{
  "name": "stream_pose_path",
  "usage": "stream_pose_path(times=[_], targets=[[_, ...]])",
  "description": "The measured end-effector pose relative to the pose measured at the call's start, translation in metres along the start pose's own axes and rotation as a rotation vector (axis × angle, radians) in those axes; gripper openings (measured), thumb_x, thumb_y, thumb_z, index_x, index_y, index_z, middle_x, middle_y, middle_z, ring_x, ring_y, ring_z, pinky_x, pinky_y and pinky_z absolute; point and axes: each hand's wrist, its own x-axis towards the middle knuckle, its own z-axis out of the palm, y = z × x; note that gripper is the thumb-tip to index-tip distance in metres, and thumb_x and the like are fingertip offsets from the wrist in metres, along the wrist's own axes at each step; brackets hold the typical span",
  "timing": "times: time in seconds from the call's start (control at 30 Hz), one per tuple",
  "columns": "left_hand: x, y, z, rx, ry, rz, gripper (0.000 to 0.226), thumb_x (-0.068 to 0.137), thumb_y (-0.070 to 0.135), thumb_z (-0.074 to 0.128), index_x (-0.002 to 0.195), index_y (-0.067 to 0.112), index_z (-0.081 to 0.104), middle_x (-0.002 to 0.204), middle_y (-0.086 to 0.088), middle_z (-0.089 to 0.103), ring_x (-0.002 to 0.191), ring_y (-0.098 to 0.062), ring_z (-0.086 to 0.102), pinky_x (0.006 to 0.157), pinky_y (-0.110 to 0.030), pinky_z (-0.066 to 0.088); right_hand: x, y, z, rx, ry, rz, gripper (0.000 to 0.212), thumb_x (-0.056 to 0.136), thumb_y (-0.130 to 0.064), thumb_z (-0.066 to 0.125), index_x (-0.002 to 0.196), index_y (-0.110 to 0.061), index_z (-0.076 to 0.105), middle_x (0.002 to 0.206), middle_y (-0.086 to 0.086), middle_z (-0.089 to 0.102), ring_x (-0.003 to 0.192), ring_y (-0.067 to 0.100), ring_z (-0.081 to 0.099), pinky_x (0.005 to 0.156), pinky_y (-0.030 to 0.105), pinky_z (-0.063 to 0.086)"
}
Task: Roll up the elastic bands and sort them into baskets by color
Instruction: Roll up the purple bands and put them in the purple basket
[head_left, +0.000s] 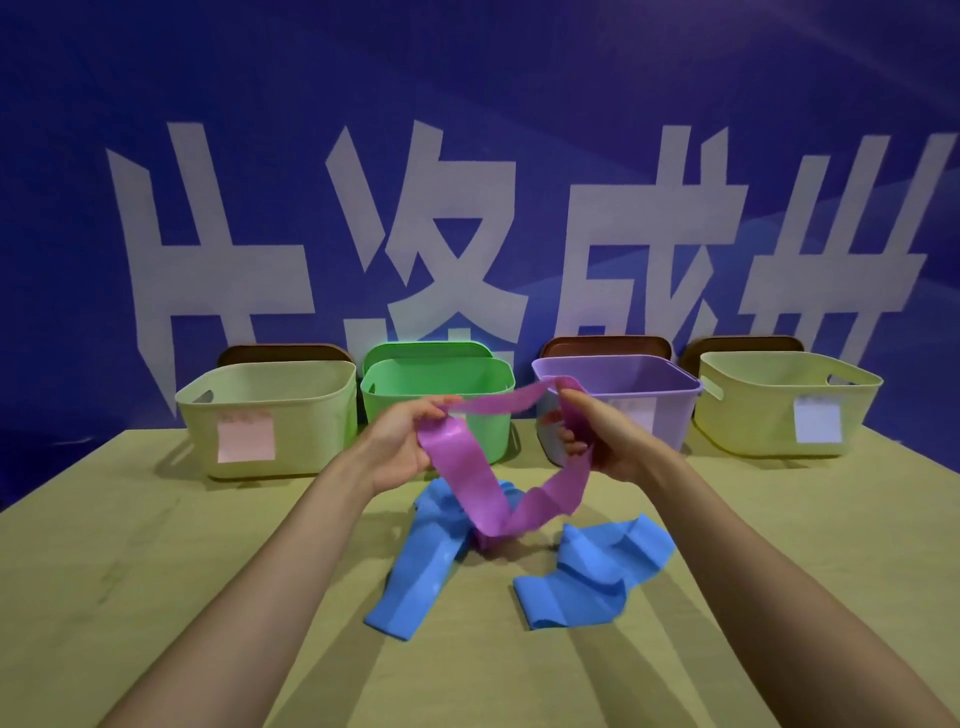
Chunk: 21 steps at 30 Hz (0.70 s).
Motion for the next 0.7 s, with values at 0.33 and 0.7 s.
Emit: stream_pose_path(times=[0.33,0.7], targets=[[0.012,-0.01,-0.012,0.303,0.35,0.258,0.027,0.089,-0.008,0.049,0.103,0.009,0.065,0.097,-0.002,0.063,0.09,-0.016,0.056,0.077,-0.027,0.046,0.003,0.018,-0.018,-0.86,0.04,-0.134,0.047,0.075,-0.005,0.075,0.116,-0.012,0.053,0.1,0.003,0.054,0.082,0.016,0.052,0.068,0.023,0.044],[0.009,-0.018,0.023,0.166,0.264,0.159,0.013,0.082,0.001,0.066,0.087,0.013,0.066,0.081,-0.003,0.063,0.069,-0.015,0.058,0.058,-0.024,0.047,-0.01,0.023,0.003,-0.949,-0.183,-0.176,0.065,0.078,-0.027,0.077,0.134,-0.016,0.048,0.129,0.002,0.053,0.119,0.018,0.05,0.1,0.028,0.043]])
